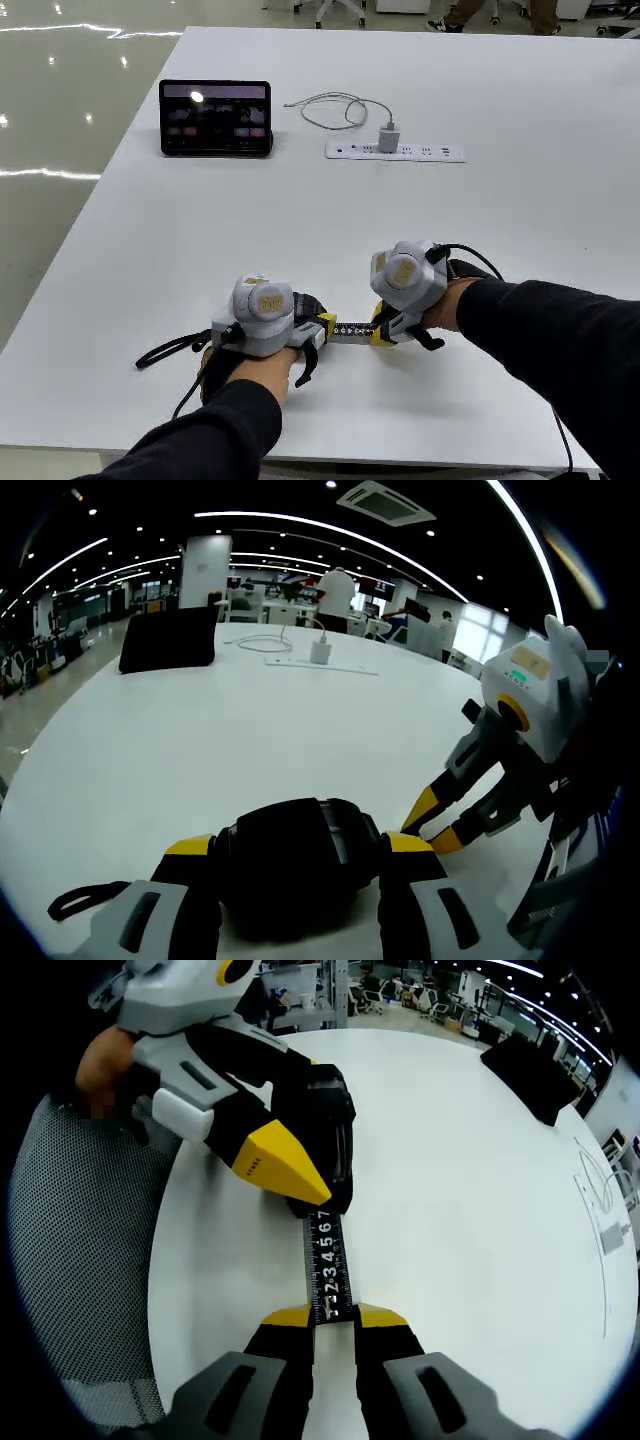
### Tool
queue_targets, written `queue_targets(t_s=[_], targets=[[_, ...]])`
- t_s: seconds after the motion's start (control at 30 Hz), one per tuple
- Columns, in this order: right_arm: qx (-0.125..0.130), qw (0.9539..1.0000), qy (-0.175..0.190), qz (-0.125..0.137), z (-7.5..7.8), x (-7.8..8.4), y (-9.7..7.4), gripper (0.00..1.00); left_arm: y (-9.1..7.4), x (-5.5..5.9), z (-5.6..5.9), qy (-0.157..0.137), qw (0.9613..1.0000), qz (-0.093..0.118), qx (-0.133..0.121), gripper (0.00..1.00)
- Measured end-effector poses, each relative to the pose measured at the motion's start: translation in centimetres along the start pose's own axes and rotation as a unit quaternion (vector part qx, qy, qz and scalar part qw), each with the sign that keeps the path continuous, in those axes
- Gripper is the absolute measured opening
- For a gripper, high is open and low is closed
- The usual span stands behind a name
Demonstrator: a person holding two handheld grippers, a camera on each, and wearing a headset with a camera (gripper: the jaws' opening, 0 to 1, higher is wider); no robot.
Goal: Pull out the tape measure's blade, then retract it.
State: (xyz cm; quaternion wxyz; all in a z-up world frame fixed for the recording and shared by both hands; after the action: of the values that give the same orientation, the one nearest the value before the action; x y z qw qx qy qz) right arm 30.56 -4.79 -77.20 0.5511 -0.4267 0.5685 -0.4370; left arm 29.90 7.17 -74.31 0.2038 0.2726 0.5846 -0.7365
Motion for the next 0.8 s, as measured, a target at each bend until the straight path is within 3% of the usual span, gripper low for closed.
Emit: queue_targets(t_s=[0.8], targets=[[-0.008,1.0000,-0.004,-0.001,0.13,-1.03,0.15,0.10,-0.17,0.02,-0.13,-0.009,0.9998,-0.003,0.019,0.59]])
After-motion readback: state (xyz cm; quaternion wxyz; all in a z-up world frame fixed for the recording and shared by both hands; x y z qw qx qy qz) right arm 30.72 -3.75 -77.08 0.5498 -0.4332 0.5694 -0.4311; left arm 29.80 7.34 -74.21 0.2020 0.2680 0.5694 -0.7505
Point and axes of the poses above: the centre of the closed fingertips' face, and the gripper's own axes: y roughly forward along the fingers, z roughly to its right, x roughly out of its underside, the point moved 3 cm from there along -y, roughly backward along the fingers, and after that the axes turned 12 degrees about -z, right-handed, at the moved point
